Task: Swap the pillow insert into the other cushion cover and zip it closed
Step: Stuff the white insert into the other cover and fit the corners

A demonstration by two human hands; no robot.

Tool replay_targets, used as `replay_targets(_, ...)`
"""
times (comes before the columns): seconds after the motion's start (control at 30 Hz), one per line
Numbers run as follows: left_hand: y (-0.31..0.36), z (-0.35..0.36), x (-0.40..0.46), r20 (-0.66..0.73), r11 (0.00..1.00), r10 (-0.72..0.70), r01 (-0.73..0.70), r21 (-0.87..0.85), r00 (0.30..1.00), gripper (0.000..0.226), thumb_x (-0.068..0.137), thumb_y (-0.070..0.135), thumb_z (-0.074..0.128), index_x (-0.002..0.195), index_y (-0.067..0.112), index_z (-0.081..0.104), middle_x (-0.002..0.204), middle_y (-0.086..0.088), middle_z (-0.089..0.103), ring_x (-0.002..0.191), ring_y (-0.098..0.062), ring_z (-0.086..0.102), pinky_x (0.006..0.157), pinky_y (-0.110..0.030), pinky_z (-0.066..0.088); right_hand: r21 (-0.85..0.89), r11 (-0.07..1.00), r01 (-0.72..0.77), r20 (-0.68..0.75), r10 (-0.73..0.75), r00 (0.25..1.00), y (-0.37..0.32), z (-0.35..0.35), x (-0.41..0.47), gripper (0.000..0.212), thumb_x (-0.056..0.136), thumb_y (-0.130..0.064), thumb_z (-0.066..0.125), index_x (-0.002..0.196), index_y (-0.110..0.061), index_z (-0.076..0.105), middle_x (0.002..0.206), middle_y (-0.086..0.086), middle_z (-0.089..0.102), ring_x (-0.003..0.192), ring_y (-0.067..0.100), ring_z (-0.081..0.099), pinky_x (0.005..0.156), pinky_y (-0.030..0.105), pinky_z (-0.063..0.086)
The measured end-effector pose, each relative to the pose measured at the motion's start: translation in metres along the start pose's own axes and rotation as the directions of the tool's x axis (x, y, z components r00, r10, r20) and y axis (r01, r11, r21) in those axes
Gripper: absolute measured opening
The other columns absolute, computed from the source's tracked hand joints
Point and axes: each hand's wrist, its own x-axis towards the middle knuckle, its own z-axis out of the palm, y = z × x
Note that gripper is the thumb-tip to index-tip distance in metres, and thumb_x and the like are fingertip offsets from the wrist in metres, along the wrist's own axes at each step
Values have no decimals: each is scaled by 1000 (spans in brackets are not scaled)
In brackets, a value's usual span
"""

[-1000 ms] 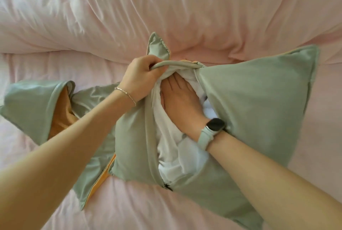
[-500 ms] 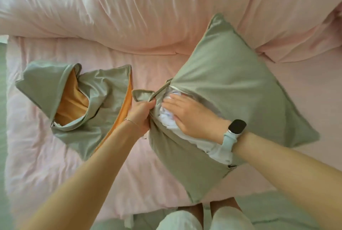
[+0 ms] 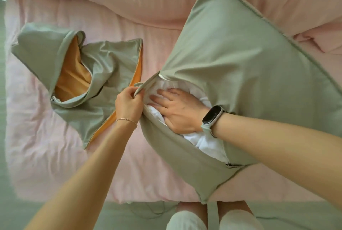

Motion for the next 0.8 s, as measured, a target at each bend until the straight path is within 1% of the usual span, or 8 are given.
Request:
replay_targets(0.1, -6, -3, 6, 23, 997, -20, 21, -70, 1000, 13, 88, 11, 55, 87, 10, 68, 99, -20, 66, 93, -33, 59, 76, -29, 42, -97, 995, 32, 61, -26, 998, 0, 5, 15, 55, 95, -43, 18, 144, -21, 31, 147, 1, 36, 127, 24, 40, 95, 36, 16)
replay_targets(0.17, -7, -6, 8, 51, 988, -26, 33, -148, 998, 12, 88, 9, 55, 85, 12, 66, 102, -19, 67, 82, -23, 57, 75, -25, 41, -114, 992, 46, 66, -38, 997, -1, 5, 25, 56, 93, -43, 31, 145, -22, 27, 148, 1, 33, 126, 24, 39, 96, 39, 23)
replay_targets(0.23, -8, -8, 9, 67, 981, -12, 25, -192, 998, 14, 88, 8, 54, 83, 14, 65, 100, -14, 67, 81, -12, 54, 75, -24, 42, -152, 988, 40, 93, -26, 995, -1, 2, 34, 61, 90, -45, 36, 145, -24, 24, 147, 2, 32, 125, 27, 38, 98, 41, 30)
replay_targets(0.3, -10, -9, 9, 63, 981, 3, 10, -192, 998, 15, 88, 7, 54, 81, 15, 65, 89, -5, 64, 78, -10, 53, 73, -24, 42, -197, 980, 24, 149, 6, 989, -3, 3, 40, 63, 88, -47, 39, 145, -27, 21, 147, 1, 31, 127, 27, 35, 102, 40, 26)
replay_targets(0.43, -20, -12, 21, 52, 986, -36, 44, -163, 998, 20, 86, 11, 57, 70, 20, 63, 66, 5, 56, 62, -7, 47, 68, -26, 39, -244, 970, 16, 185, 31, 982, -13, -4, 50, 48, 87, -41, 41, 131, -22, 45, 131, 5, 50, 120, 30, 43, 100, 40, 28)
replay_targets(0.53, -19, -13, 31, 64, 981, -72, 82, -173, 995, 24, 86, 13, 58, 64, 24, 60, 59, 4, 51, 58, -8, 43, 64, -27, 37, -225, 972, 65, 124, -38, 992, -13, -13, 43, 29, 84, -32, 45, 95, -16, 66, 100, 12, 64, 97, 34, 55, 83, 42, 37)
replay_targets(0.67, -16, -10, 29, 110, 974, -63, 85, -208, 992, 17, 87, 13, 58, 72, 15, 64, 62, 3, 52, 58, -5, 43, 61, -21, 36, -206, 974, 91, 48, -83, 995, -7, -19, 15, 43, 76, -31, 30, 64, -15, 68, 68, 8, 64, 68, 29, 59, 66, 37, 45)
replay_targets(0.8, -13, -4, 23, 122, 958, -76, 106, -267, 990, 21, 87, 11, 58, 67, 13, 62, 75, -21, 57, 57, -5, 43, 59, -21, 35, -78, 992, 99, 140, -88, 986, 3, 2, 16, 49, 77, -33, 21, 72, -14, 66, 74, -2, 67, 83, 24, 59, 76, 40, 40)
